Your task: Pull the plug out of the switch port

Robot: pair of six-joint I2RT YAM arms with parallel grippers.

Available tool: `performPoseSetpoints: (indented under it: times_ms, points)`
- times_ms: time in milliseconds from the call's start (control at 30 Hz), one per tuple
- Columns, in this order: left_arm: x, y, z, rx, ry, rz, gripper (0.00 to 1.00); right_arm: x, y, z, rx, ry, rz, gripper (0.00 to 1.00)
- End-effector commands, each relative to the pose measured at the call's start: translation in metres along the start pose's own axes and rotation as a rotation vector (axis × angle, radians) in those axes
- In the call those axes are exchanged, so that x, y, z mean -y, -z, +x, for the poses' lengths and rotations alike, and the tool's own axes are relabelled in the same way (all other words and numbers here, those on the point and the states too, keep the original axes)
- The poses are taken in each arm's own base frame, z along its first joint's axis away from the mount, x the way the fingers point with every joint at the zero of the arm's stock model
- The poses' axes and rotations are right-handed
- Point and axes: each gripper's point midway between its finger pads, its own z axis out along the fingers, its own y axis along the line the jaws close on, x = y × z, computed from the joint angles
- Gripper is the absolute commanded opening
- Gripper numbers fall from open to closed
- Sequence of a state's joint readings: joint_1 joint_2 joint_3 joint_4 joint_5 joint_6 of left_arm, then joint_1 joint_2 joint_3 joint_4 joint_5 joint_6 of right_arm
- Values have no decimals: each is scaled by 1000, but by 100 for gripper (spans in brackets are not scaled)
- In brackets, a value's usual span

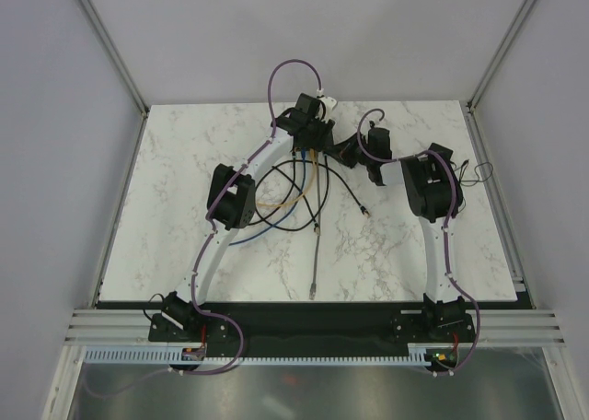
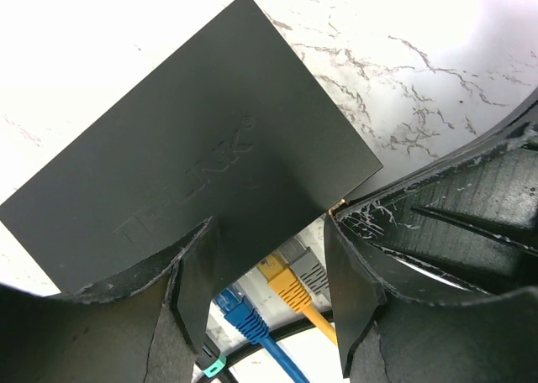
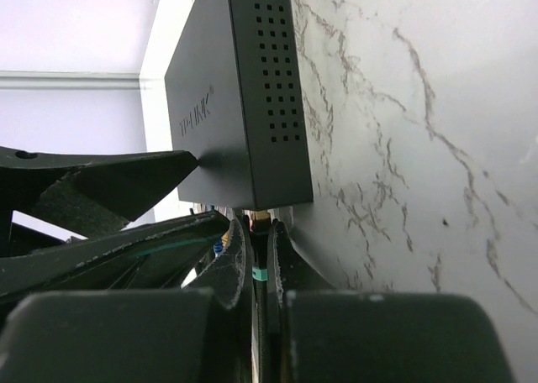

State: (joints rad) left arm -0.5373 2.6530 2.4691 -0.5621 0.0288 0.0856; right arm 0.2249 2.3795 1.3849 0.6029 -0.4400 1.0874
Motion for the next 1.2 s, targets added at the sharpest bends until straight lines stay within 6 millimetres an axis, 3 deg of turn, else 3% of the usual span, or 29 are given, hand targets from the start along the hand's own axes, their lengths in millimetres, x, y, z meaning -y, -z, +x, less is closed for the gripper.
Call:
performPoseSetpoints:
  times_ms: [0, 200, 333, 433, 600, 733, 767, 800, 833, 933, 1067, 1167]
  points:
    - [16, -2, 15, -55, 28, 45, 60, 46, -8, 30, -93, -76, 126, 0]
    - [13, -4, 20, -65, 18, 38, 59, 58, 7, 36, -171, -52, 217, 0]
    - [16, -5, 17, -56, 18, 53, 57, 71, 20, 52, -217, -44, 281, 0]
    - [17, -5, 17, -57, 20, 57, 56, 69, 25, 73, -254, -32, 268, 0]
    - [18, -6, 18, -60, 21, 58, 56, 59, 28, 73, -238, -53, 212, 0]
    - [23, -3, 19, -62, 14, 89, 54, 56, 19, 48, -179, -48, 202, 0]
    - [22, 6, 9, -44, 7, 83, 52, 64, 17, 40, -168, -66, 210, 0]
    - [19, 6, 21, -73, -1, 61, 52, 59, 13, 31, -154, -62, 191, 0]
    - [8, 10, 16, -55, -17, 3, 53, 61, 14, 22, -138, -66, 190, 0]
    - [-3, 22, 13, -9, -95, -46, 64, 64, 17, 14, -125, -21, 223, 0]
    - [1, 19, 15, -18, -97, -32, 67, 67, 31, 22, -134, -1, 233, 0]
    - [-3, 10, 25, -62, -72, -66, 66, 57, 41, 27, -144, 16, 208, 0]
